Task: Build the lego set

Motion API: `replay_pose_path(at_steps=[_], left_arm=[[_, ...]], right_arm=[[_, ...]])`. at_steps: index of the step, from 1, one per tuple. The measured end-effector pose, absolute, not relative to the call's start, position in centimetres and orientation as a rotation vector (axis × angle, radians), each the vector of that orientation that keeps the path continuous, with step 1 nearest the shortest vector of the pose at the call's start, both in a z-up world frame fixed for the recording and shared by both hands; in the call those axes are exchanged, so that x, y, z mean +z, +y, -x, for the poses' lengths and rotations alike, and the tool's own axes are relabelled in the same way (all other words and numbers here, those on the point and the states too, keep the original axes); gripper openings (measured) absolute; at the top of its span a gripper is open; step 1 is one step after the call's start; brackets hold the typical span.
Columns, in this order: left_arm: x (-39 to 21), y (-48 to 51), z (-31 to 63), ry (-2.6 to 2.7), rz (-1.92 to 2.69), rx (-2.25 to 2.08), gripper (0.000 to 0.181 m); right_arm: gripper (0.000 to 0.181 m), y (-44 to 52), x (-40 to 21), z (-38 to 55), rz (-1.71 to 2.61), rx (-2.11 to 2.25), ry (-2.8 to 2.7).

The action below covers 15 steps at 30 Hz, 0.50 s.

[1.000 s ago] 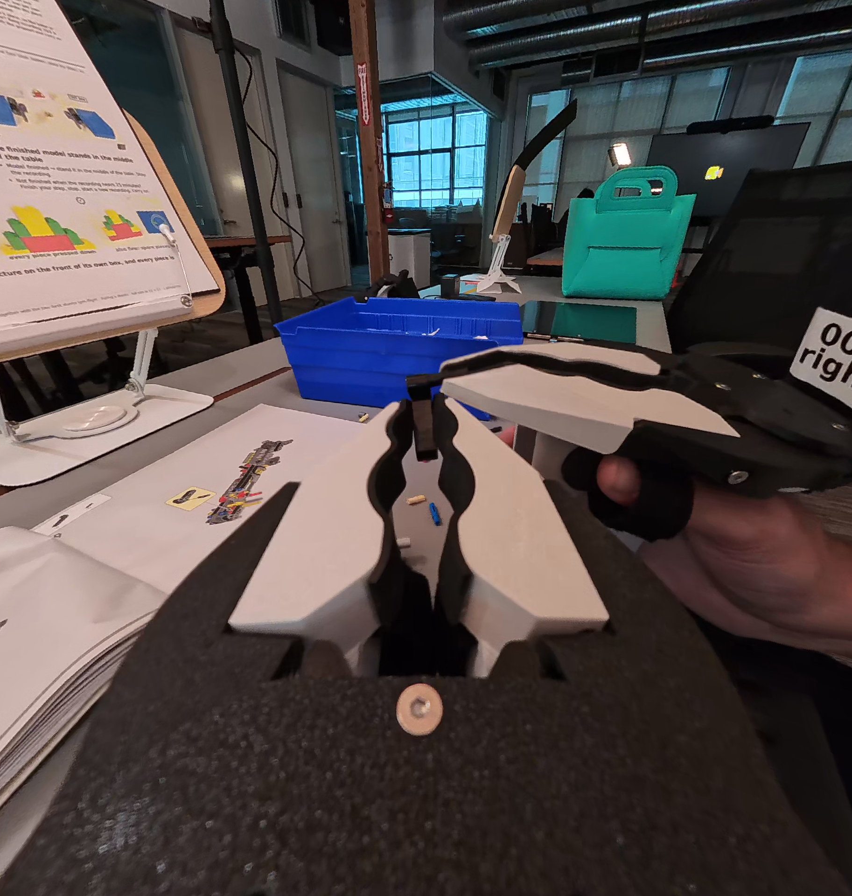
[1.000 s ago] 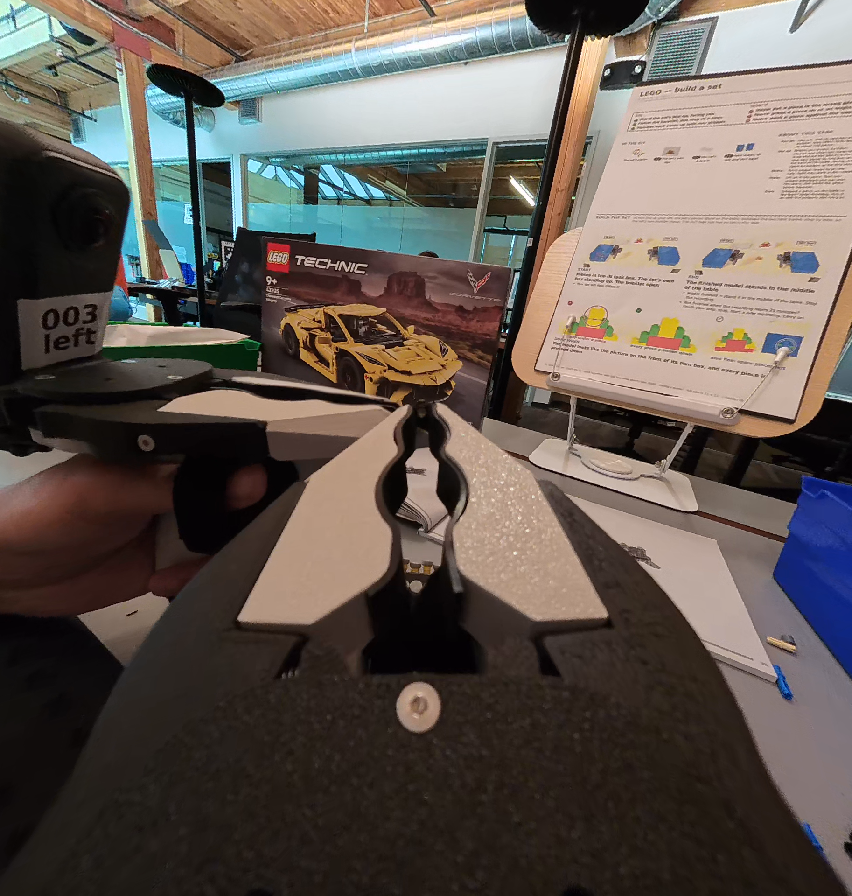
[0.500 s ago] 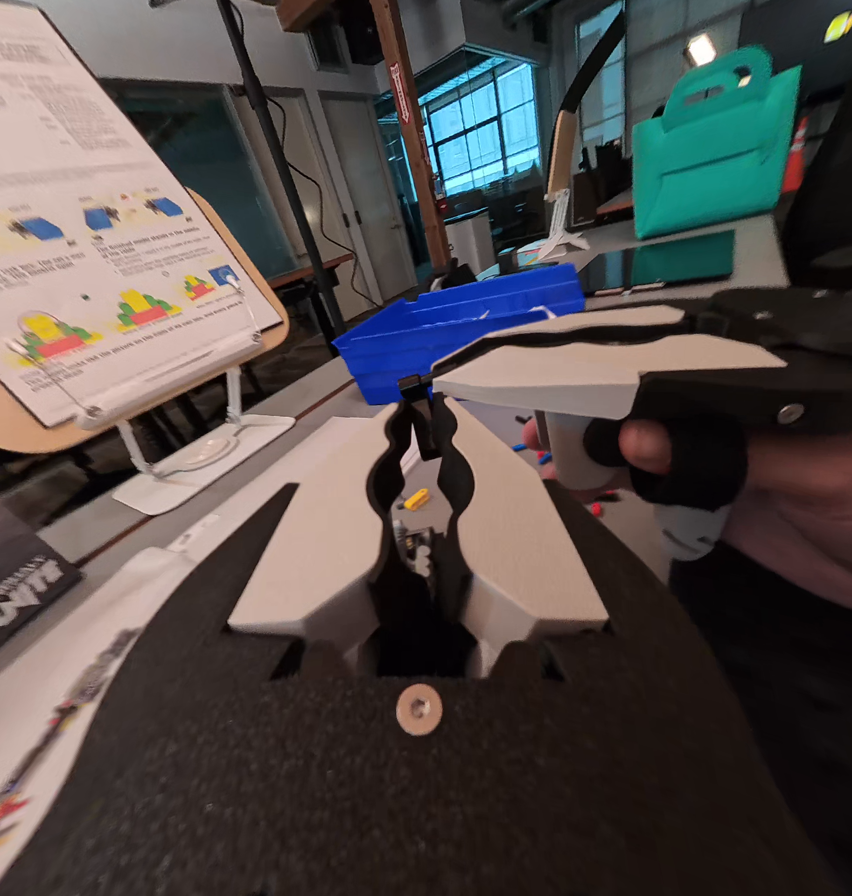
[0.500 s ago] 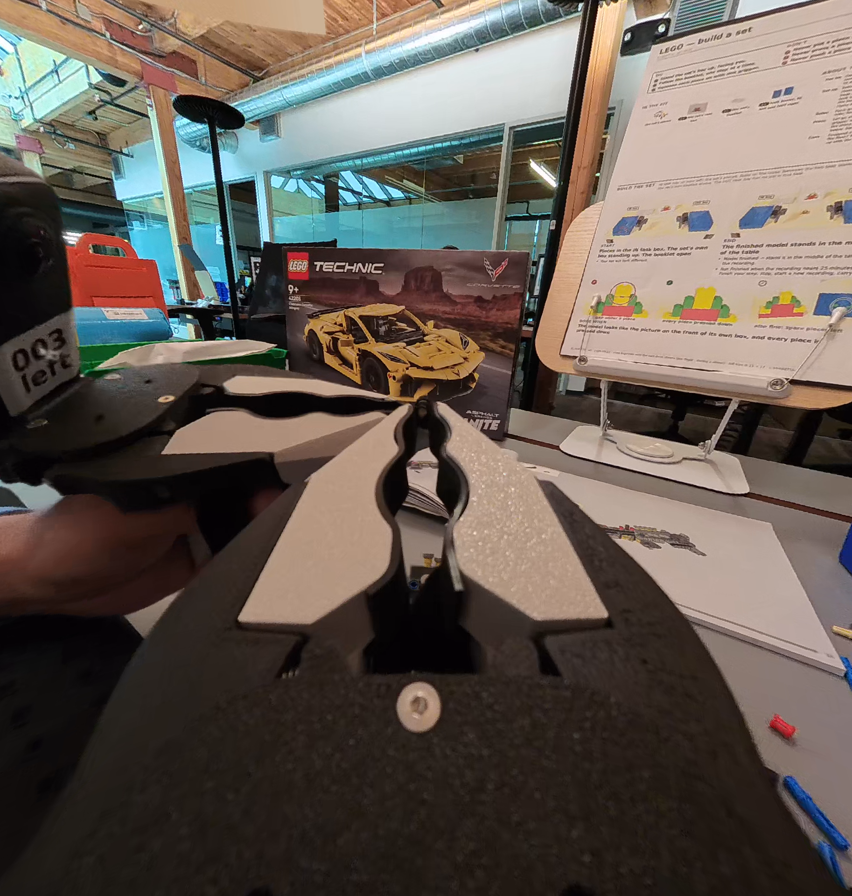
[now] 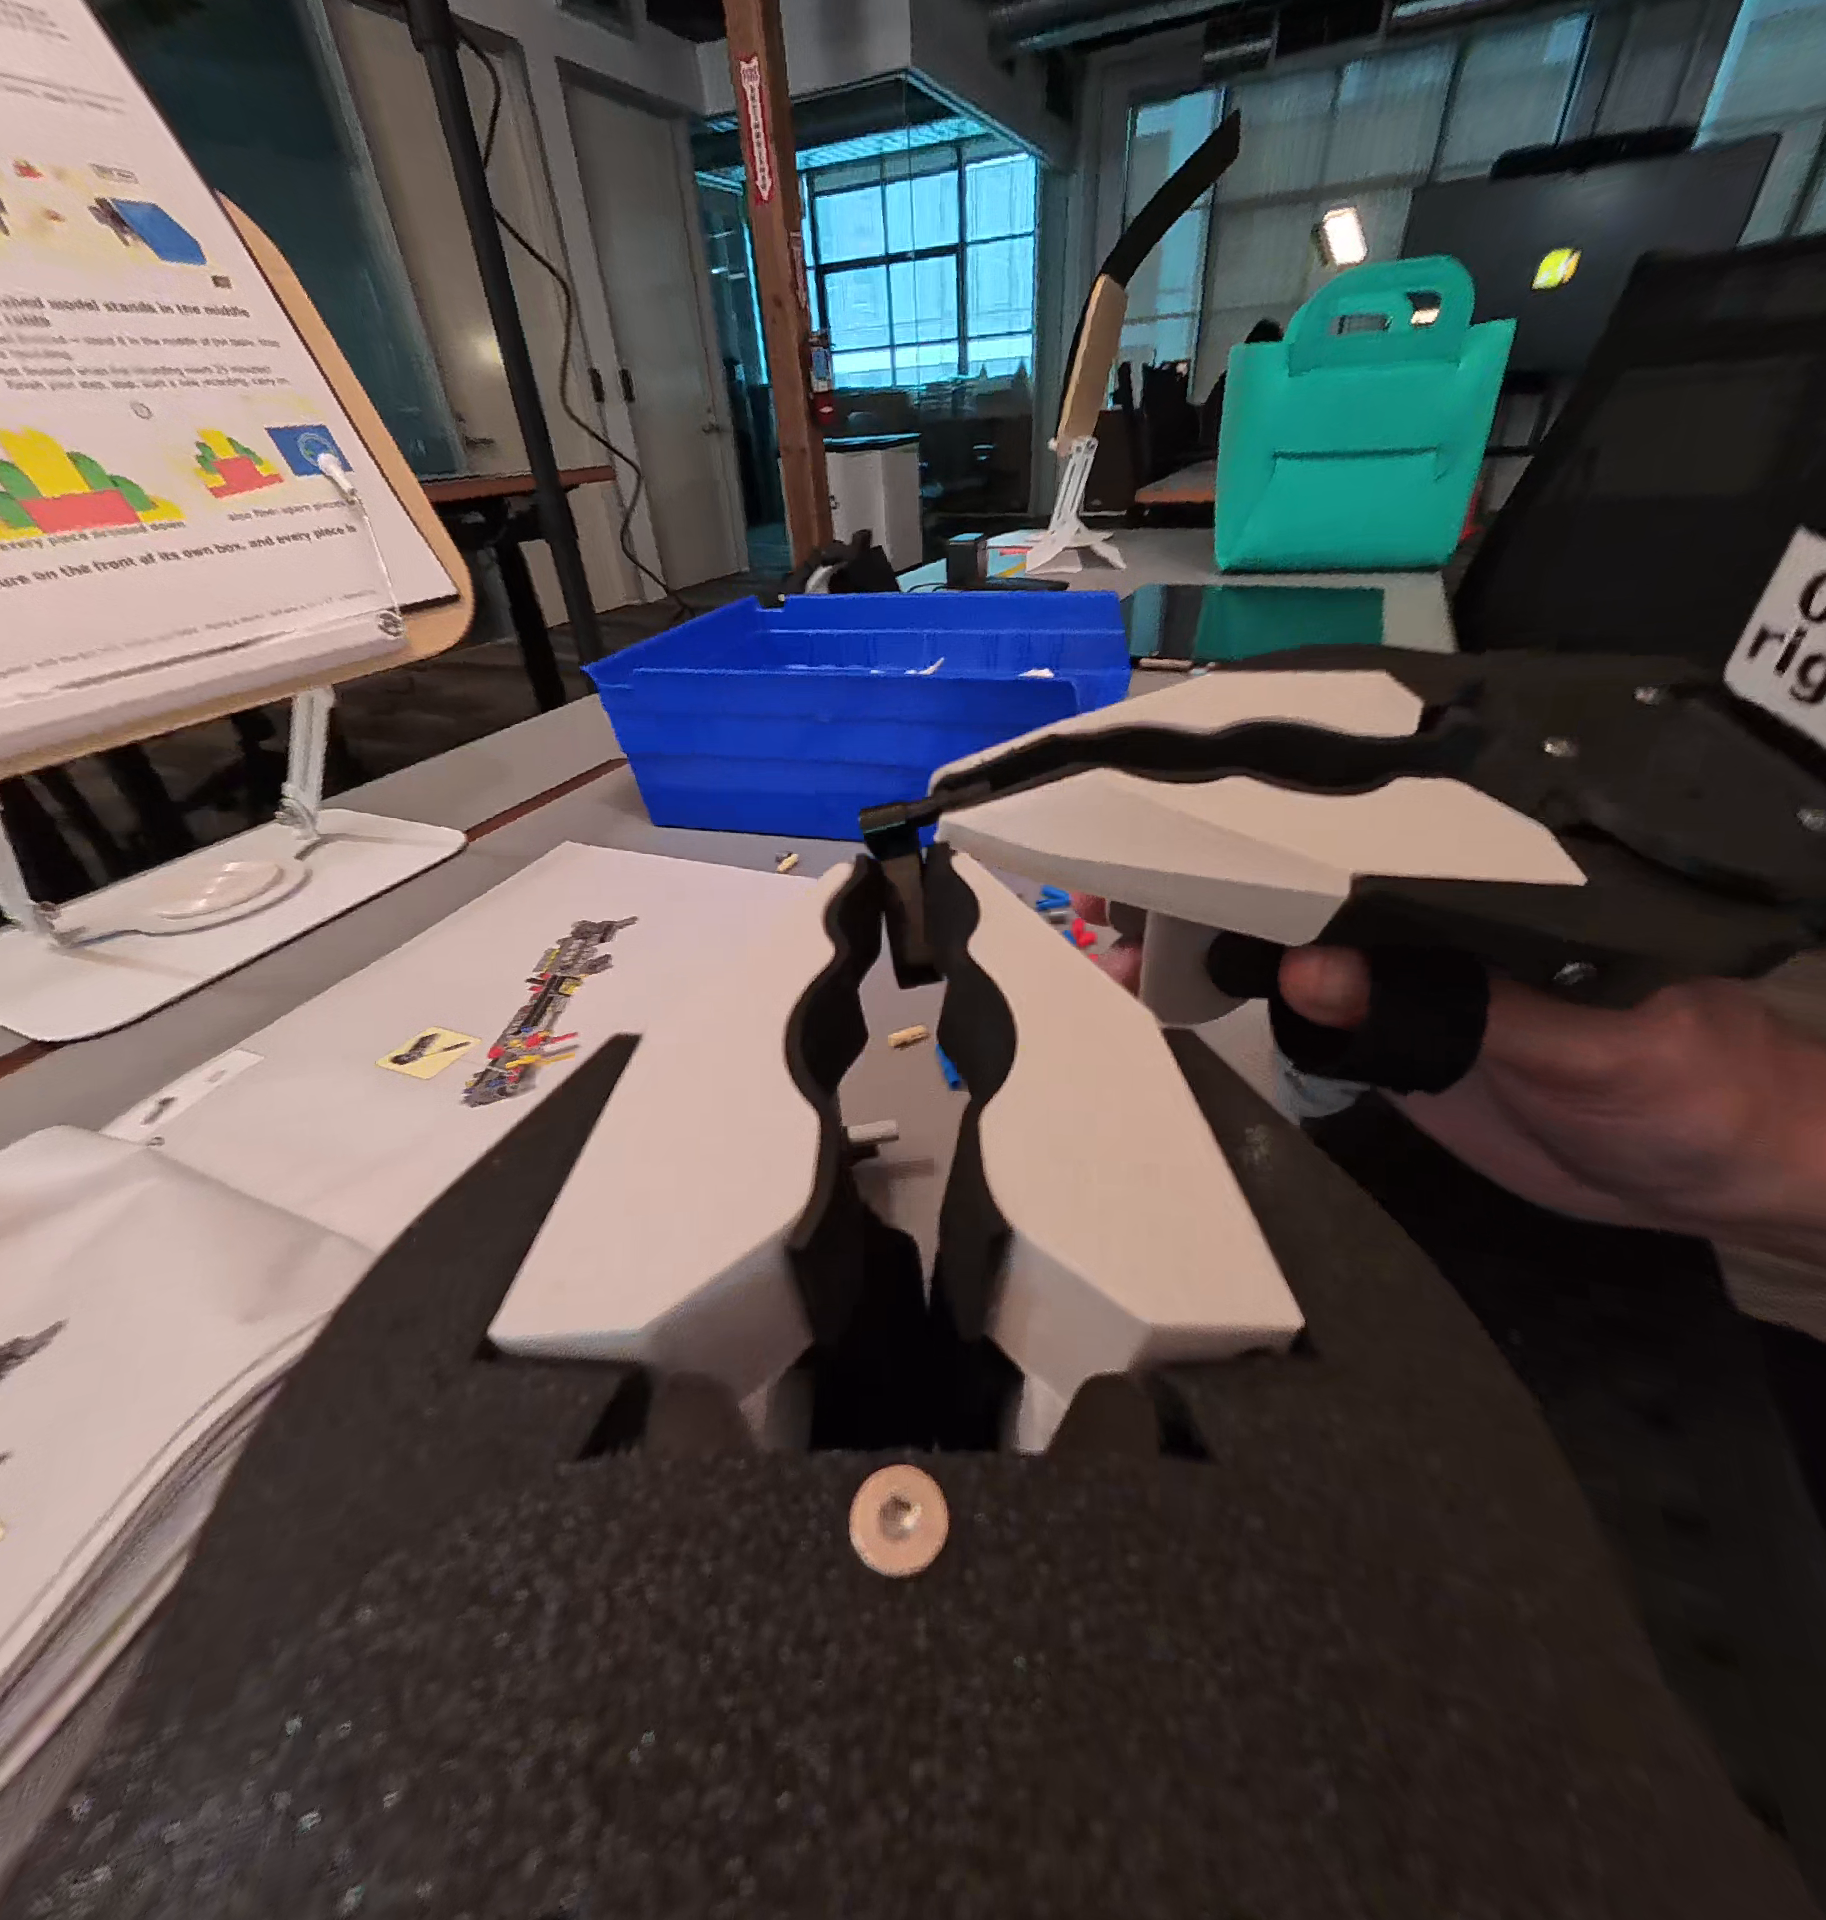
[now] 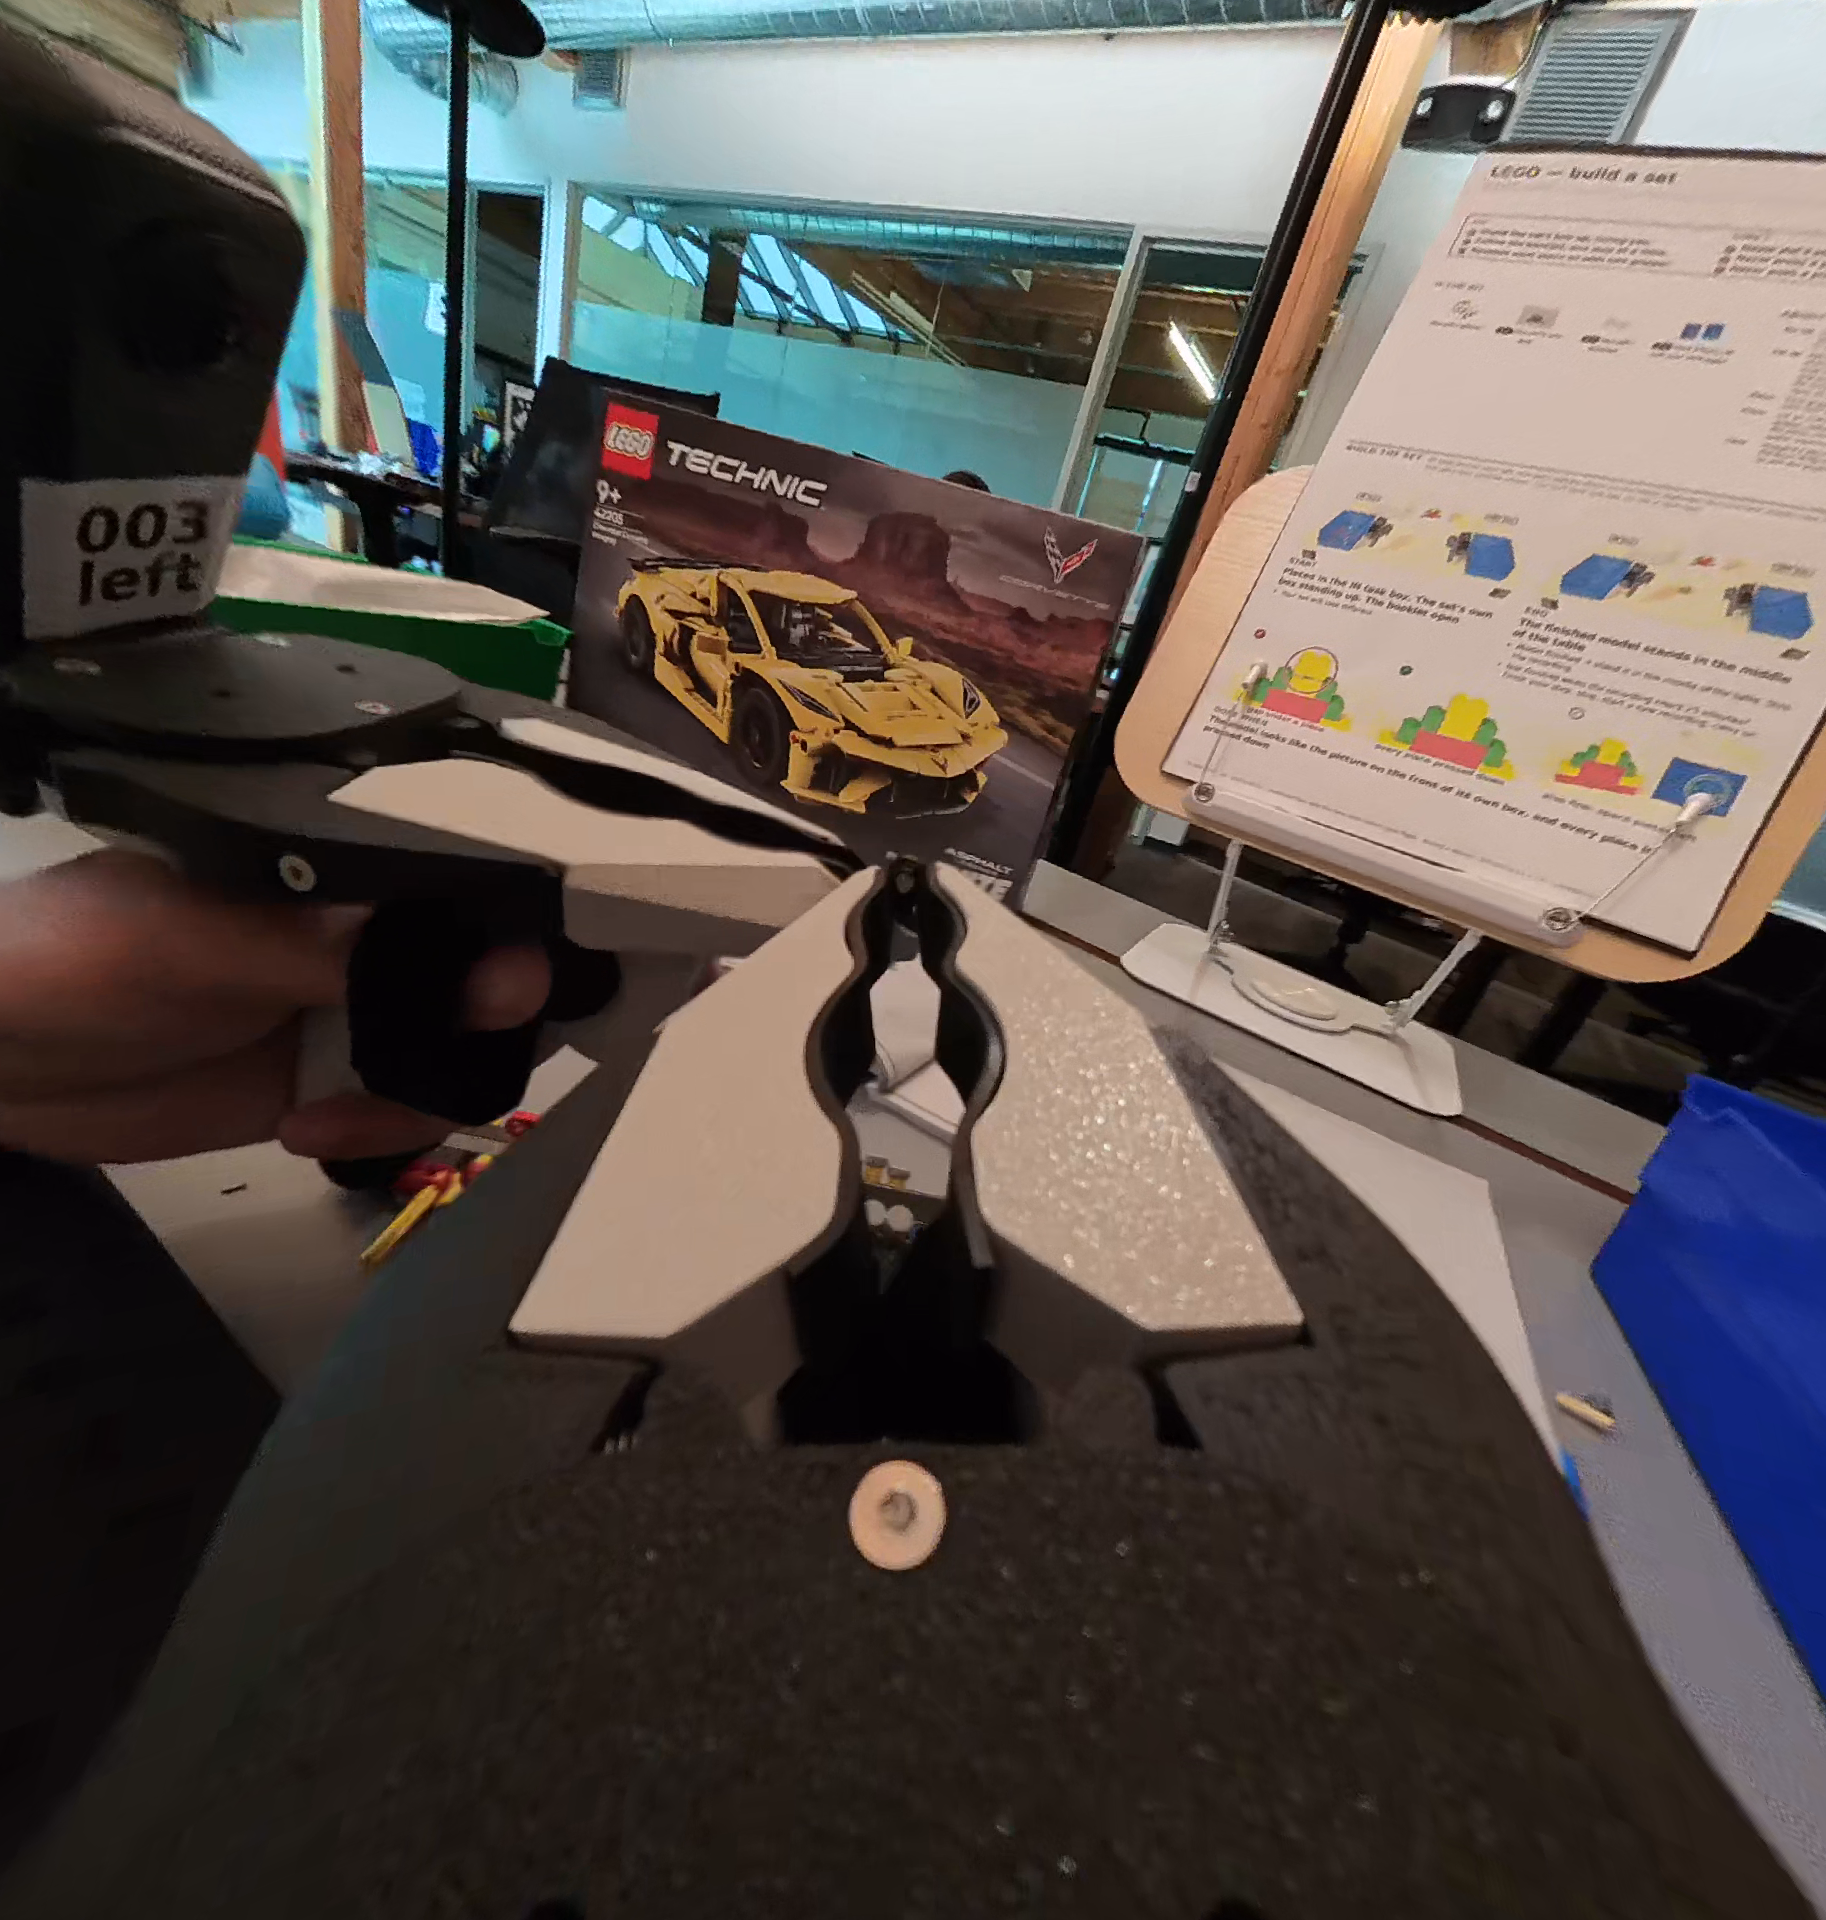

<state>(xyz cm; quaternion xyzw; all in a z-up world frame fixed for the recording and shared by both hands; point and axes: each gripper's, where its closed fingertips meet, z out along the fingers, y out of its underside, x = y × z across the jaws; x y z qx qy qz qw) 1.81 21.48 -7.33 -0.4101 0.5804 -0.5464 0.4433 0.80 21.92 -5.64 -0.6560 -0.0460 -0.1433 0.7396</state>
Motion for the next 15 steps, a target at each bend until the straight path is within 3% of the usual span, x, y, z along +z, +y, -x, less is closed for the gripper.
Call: replay_pose_path(at_steps=[9,15], left_arm=[[-7.6,22.2,-2.0,1.423,0.857,-0.951,0.007],[-7.2,22.6,-1.8,1.392,0.789,-0.808,0.007]], right_arm=[[0.003,22.3,-6.2,-0.7,1.399,0.048,0.088],[0.003,22.3,-5.9,-0.8,1.427,-0.15,0.056]])
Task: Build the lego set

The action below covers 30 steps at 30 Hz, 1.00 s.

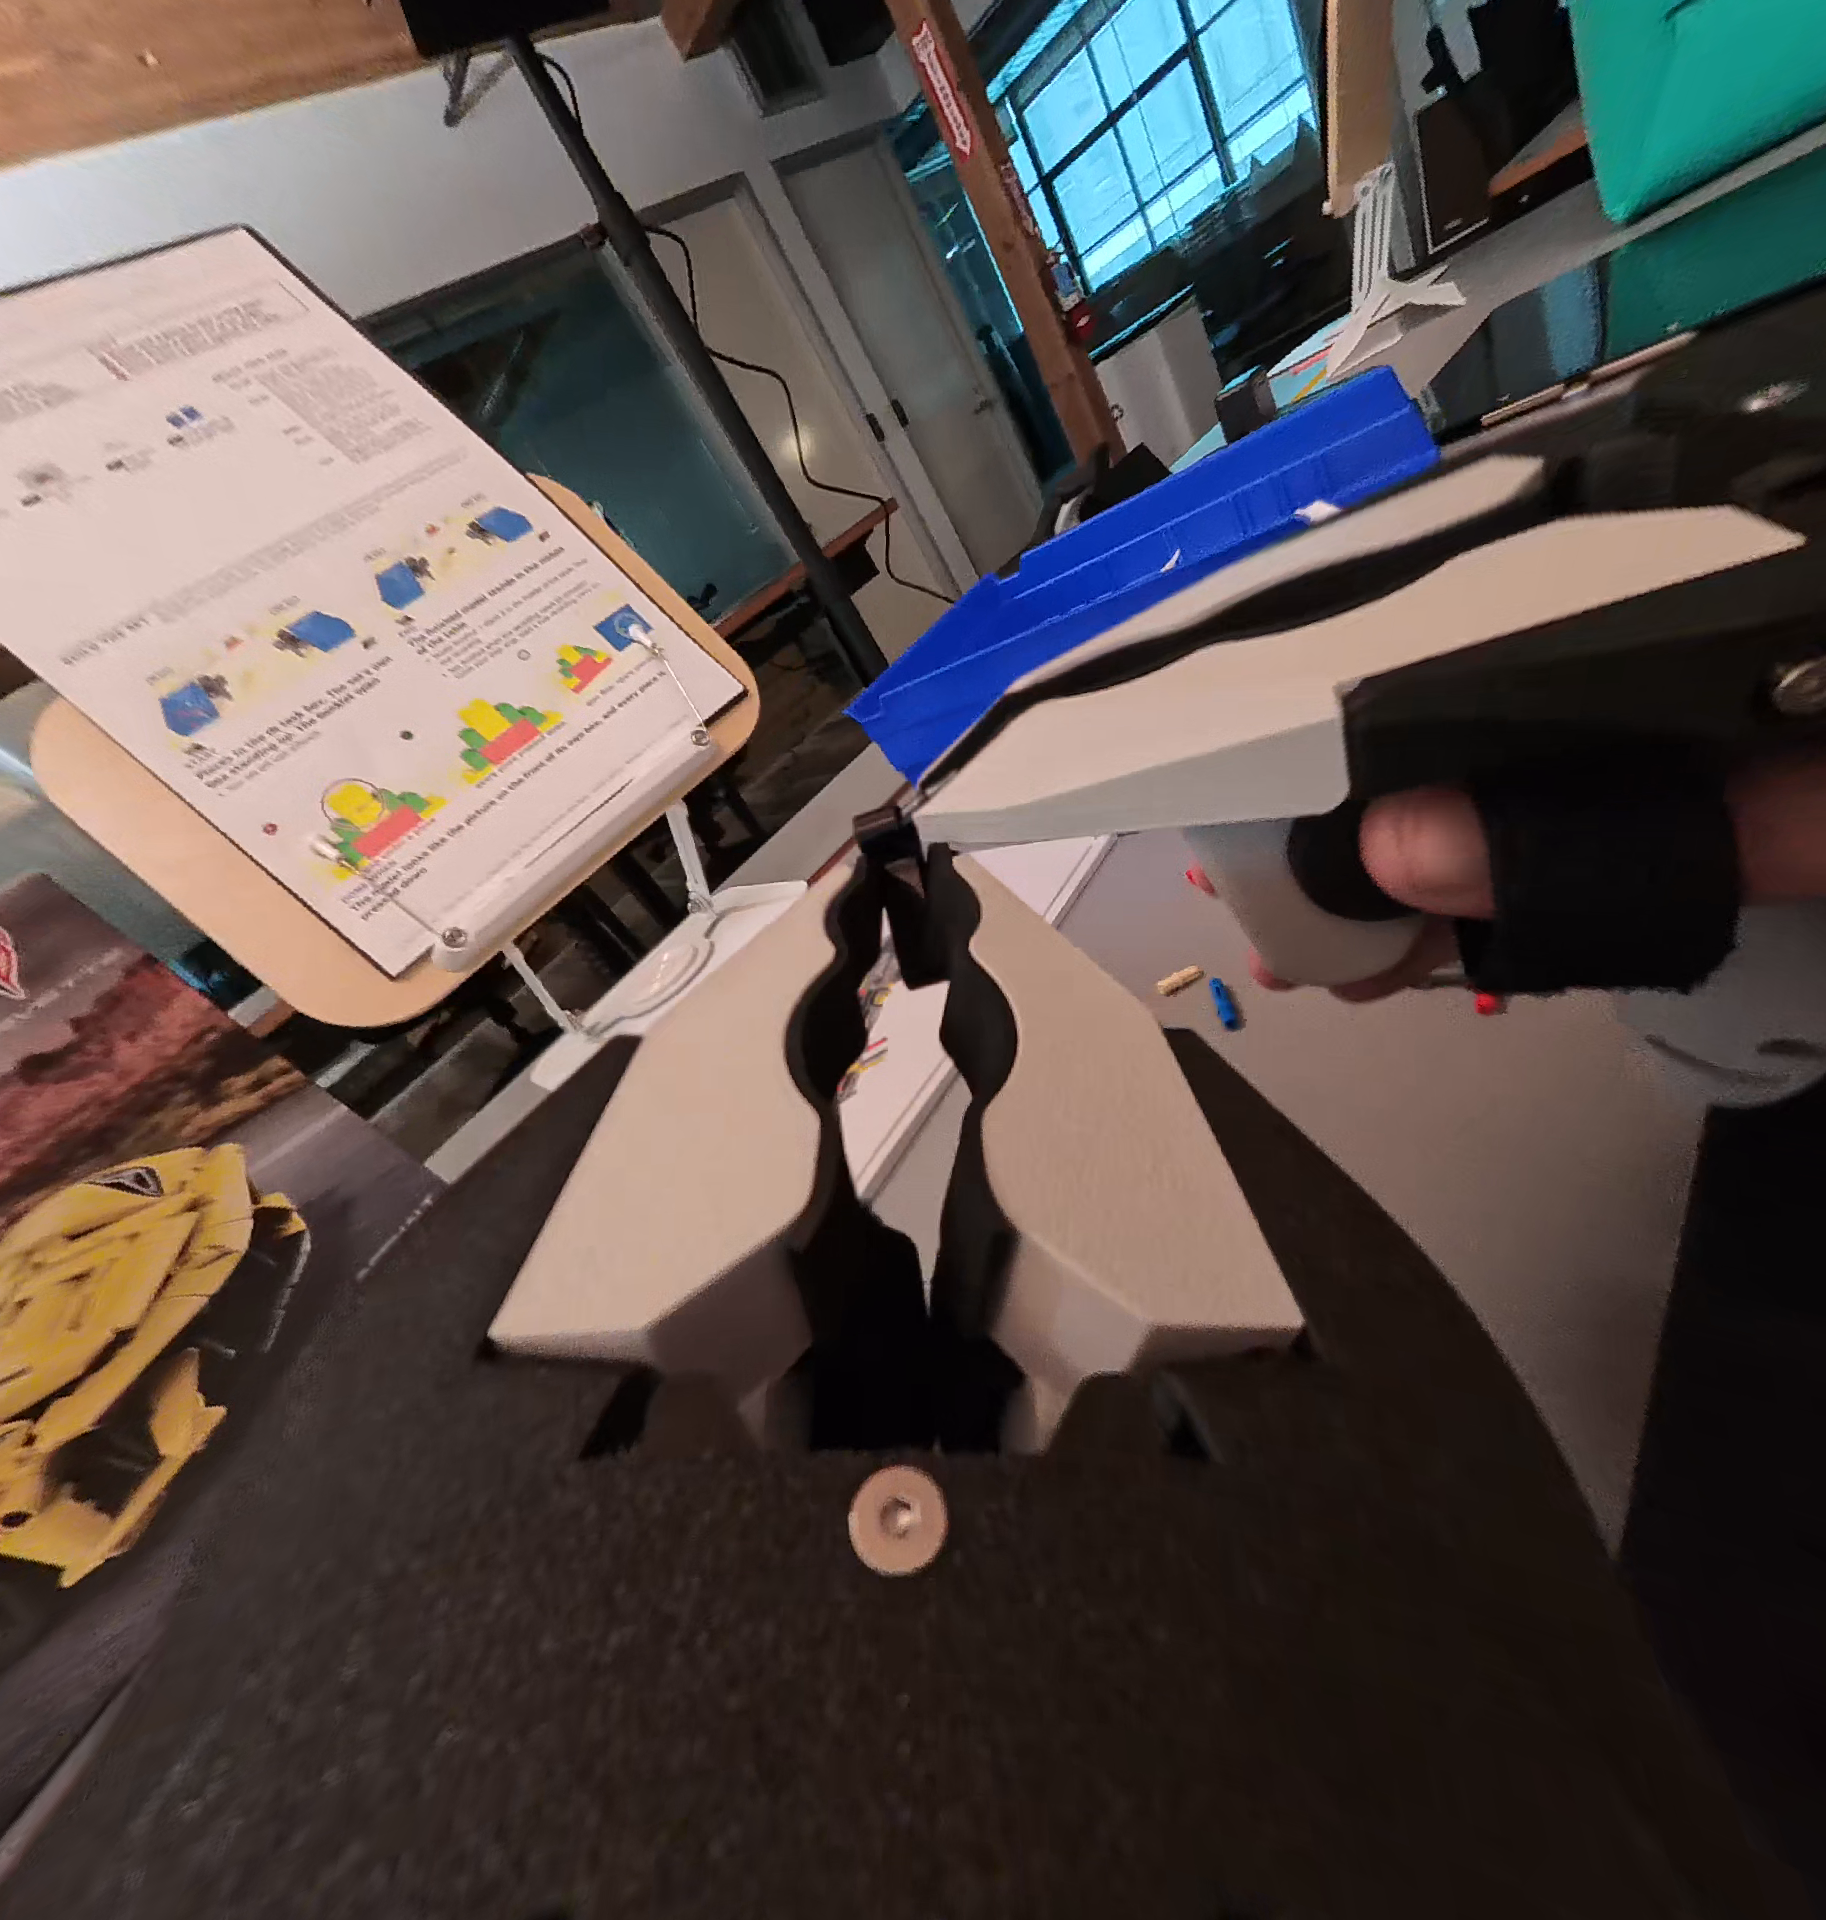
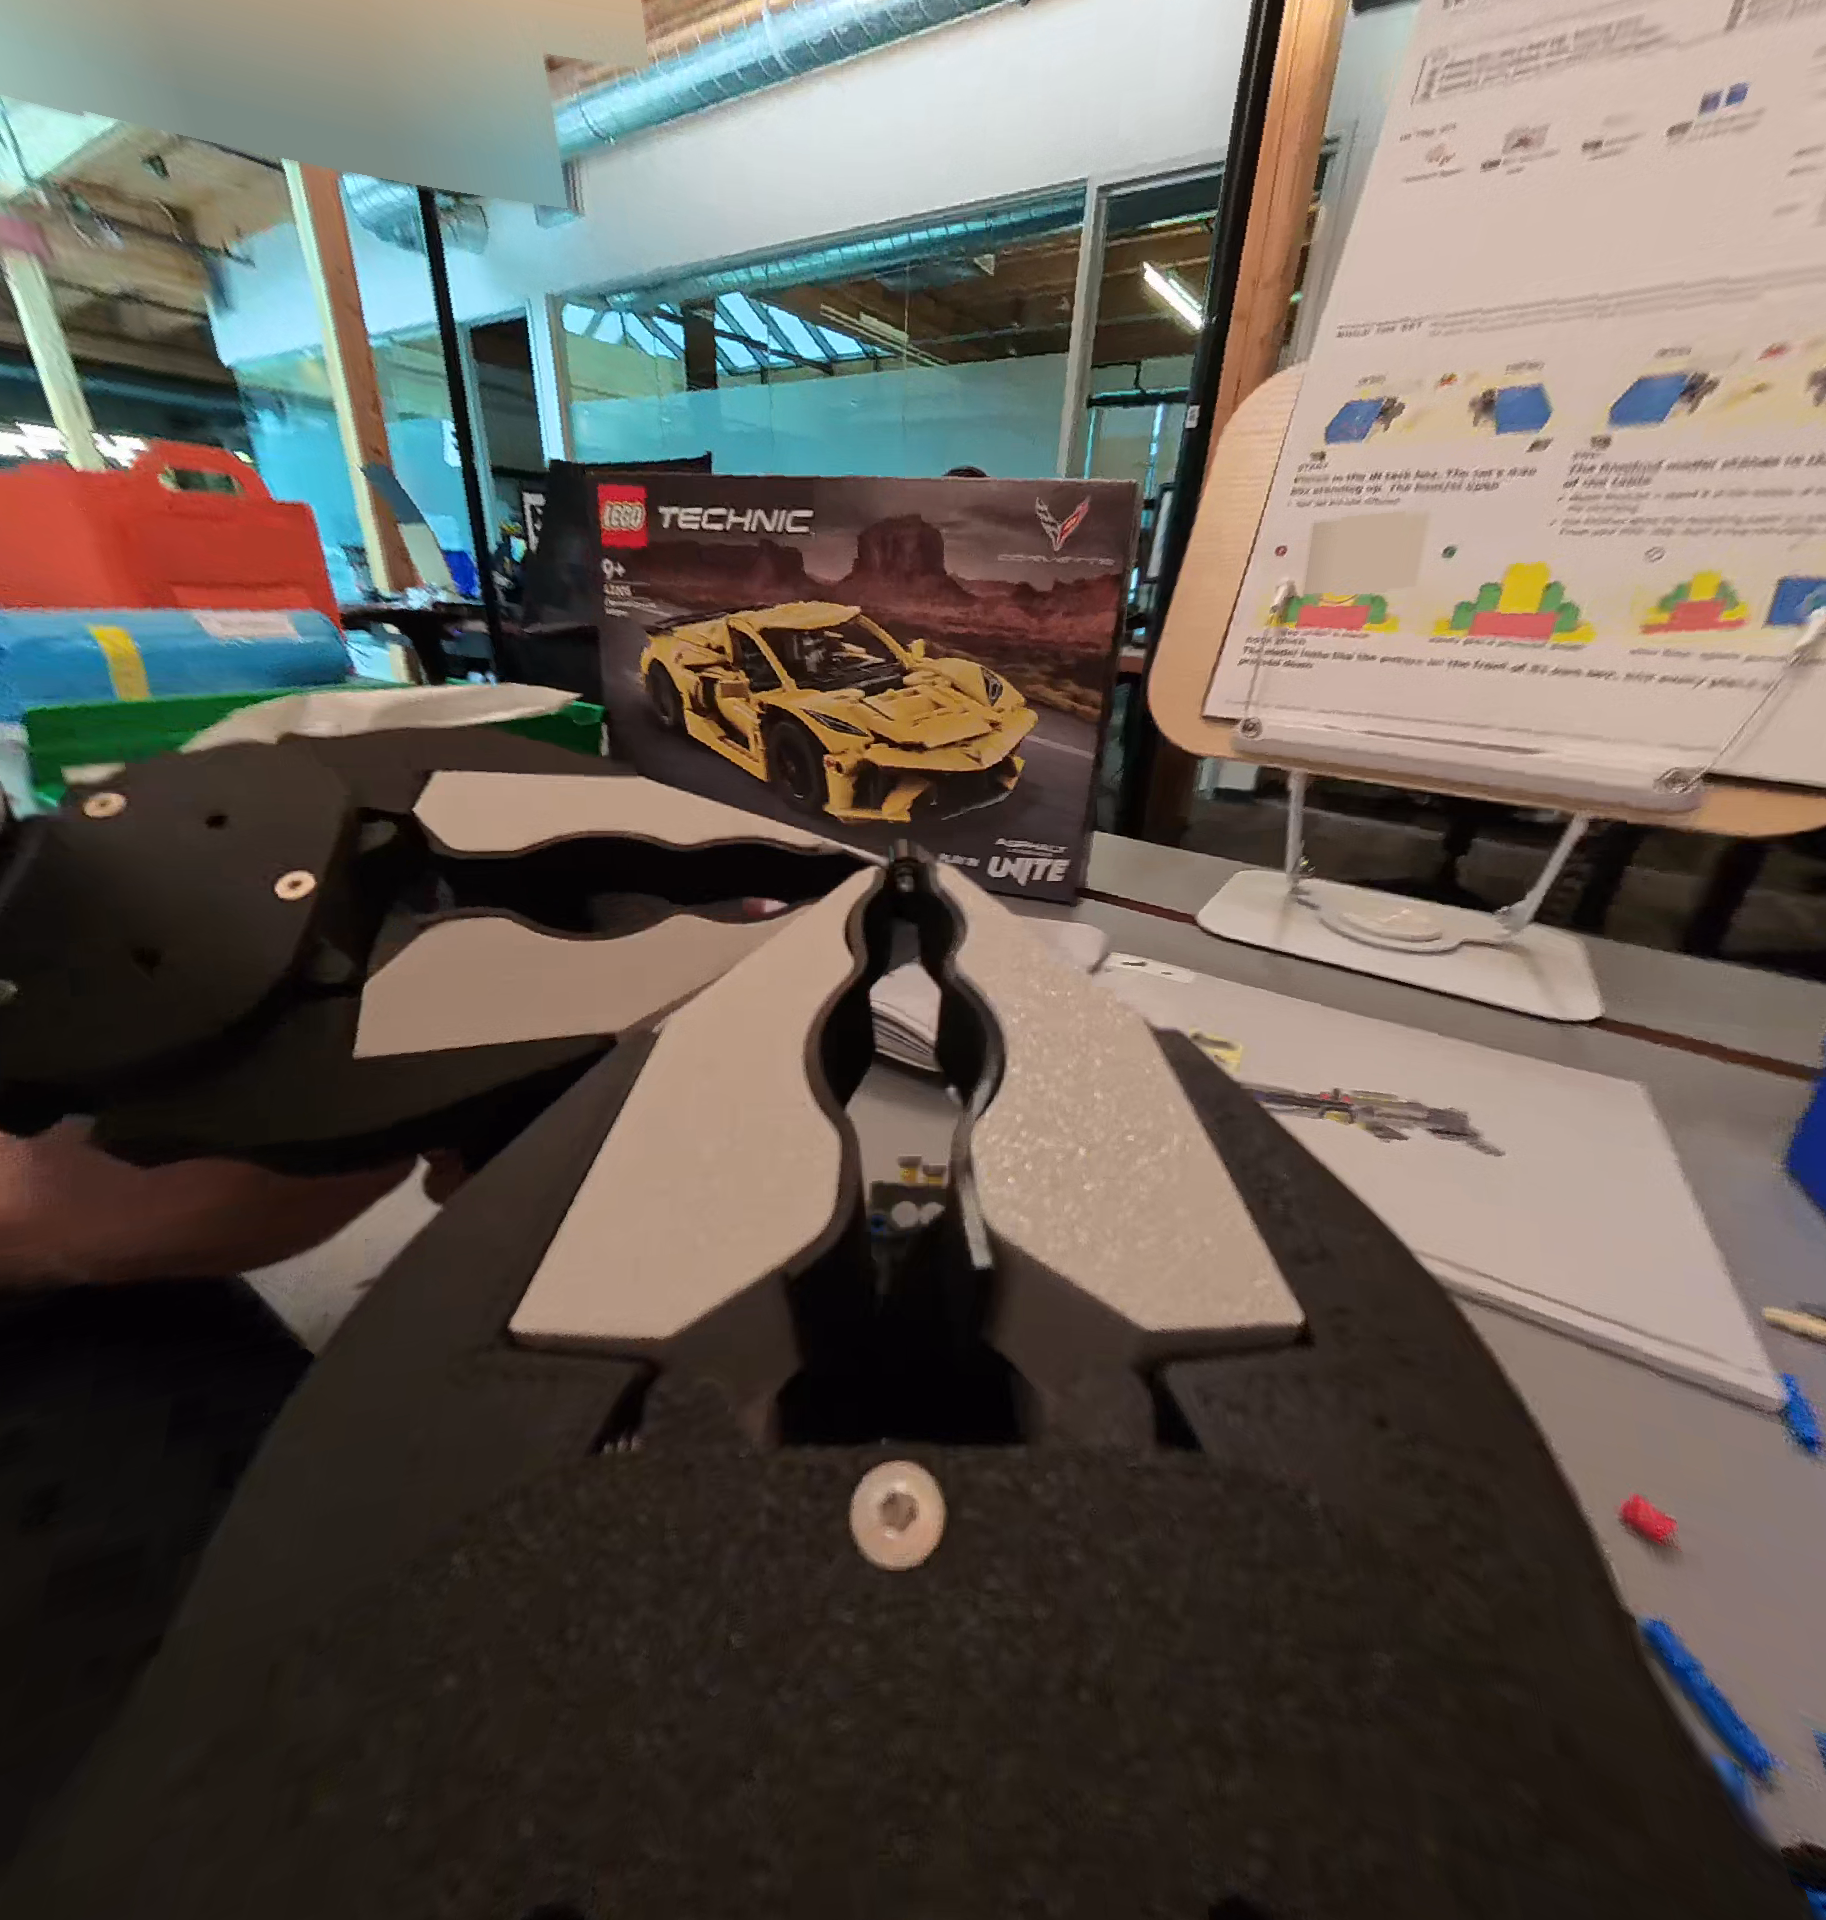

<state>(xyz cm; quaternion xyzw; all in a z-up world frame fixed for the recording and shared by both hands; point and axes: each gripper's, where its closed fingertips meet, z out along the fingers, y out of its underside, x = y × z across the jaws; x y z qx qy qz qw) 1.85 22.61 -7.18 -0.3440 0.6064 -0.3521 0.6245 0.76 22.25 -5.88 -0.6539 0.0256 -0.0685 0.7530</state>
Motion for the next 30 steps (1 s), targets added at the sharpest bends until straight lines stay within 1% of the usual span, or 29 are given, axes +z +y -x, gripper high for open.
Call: replay_pose_path(at_steps=[5,10,13,16,19,22,30], left_arm=[[-7.4,21.9,-1.7,1.436,0.807,-0.907,0.007],[-7.4,21.6,-1.6,1.479,0.923,-1.179,0.007],[-9.7,21.0,-1.4,1.667,0.906,-1.055,0.006],[-15.5,19.6,-0.1,2.077,0.941,-0.838,0.007],[-19.9,18.1,1.6,2.362,0.977,-0.705,0.007],[-21.2,17.3,1.4,2.424,1.003,-0.677,0.007],[-21.1,17.2,1.2,2.469,1.11,-0.744,0.01]], right_arm=[[0.004,22.1,-5.6,-0.6,1.412,-0.206,-0.02],[0.004,21.6,-5.4,-0.4,1.365,-0.012,-0.005],[0.004,20.2,-5.5,-2.1,1.414,-0.006,0.022],[0.004,18.8,-7.3,-4.4,1.525,-0.049,0.046],[0.004,17.8,-8.3,-5.1,1.58,-0.024,0.062],[0.004,17.7,-8.4,-5.0,1.575,0.024,0.067],[0.004,17.9,-8.5,-4.5,1.578,0.064,0.034]])
